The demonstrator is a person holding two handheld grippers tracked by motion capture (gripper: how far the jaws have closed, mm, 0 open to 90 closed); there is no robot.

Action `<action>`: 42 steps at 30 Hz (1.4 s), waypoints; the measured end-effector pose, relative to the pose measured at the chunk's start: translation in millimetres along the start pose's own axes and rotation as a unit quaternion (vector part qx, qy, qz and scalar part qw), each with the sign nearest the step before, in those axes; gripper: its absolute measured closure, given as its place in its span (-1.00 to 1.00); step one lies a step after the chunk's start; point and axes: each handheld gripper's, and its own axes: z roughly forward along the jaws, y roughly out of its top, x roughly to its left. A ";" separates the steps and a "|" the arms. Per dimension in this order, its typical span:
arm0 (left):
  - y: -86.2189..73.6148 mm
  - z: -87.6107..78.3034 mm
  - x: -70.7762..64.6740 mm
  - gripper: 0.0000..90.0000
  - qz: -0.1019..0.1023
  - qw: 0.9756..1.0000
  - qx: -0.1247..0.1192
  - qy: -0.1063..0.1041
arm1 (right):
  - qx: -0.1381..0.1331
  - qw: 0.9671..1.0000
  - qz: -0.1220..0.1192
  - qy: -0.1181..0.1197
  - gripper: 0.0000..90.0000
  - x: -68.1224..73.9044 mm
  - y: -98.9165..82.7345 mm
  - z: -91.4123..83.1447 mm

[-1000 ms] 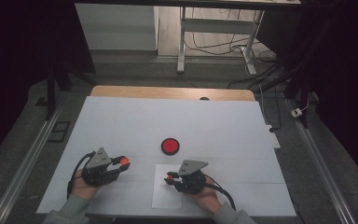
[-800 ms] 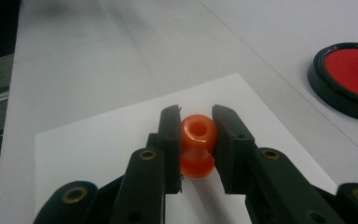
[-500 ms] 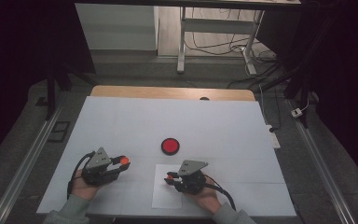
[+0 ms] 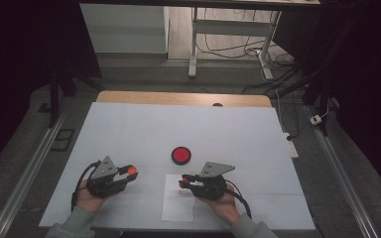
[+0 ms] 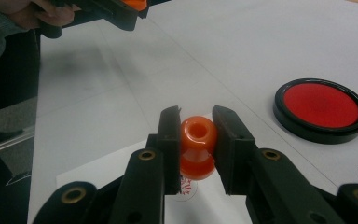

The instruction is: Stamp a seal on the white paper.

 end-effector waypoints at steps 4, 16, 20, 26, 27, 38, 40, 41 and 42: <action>-0.2 0.9 -0.3 0.44 0.001 1.000 0.002 -0.001 | 0.001 1.000 0.002 -0.003 0.61 -0.5 0.6 -1.7; 0.0 1.7 -1.0 0.44 0.003 1.000 0.004 -0.003 | -0.023 0.999 0.019 -0.014 0.61 -4.4 3.9 -11.6; 0.1 2.5 -2.1 0.44 0.005 1.000 0.007 -0.004 | -0.039 0.999 0.023 -0.017 0.61 -6.8 8.2 -18.4; 0.6 4.3 -3.8 0.44 0.010 1.000 0.011 -0.007 | -0.069 0.997 0.027 -0.027 0.60 -11.0 15.6 -33.3; 0.6 4.4 -3.9 0.44 0.009 1.000 0.011 -0.007 | -0.072 0.997 0.030 -0.026 0.61 -11.6 16.2 -34.9; 0.6 3.6 -4.0 0.44 0.008 1.000 0.008 -0.007 | -0.100 0.994 0.031 -0.039 0.60 -16.9 23.2 -49.0; 0.6 3.5 -4.0 0.44 0.008 1.000 0.008 -0.006 | -0.103 0.993 0.031 -0.042 0.60 -18.0 23.8 -50.8; 0.7 3.6 -4.2 0.44 0.009 1.000 0.008 -0.007 | -0.104 0.993 0.031 -0.042 0.60 -18.5 24.1 -51.6; 0.7 3.9 -4.5 0.44 0.010 1.000 0.009 -0.007 | -0.105 0.993 0.031 -0.043 0.61 -18.6 24.4 -52.3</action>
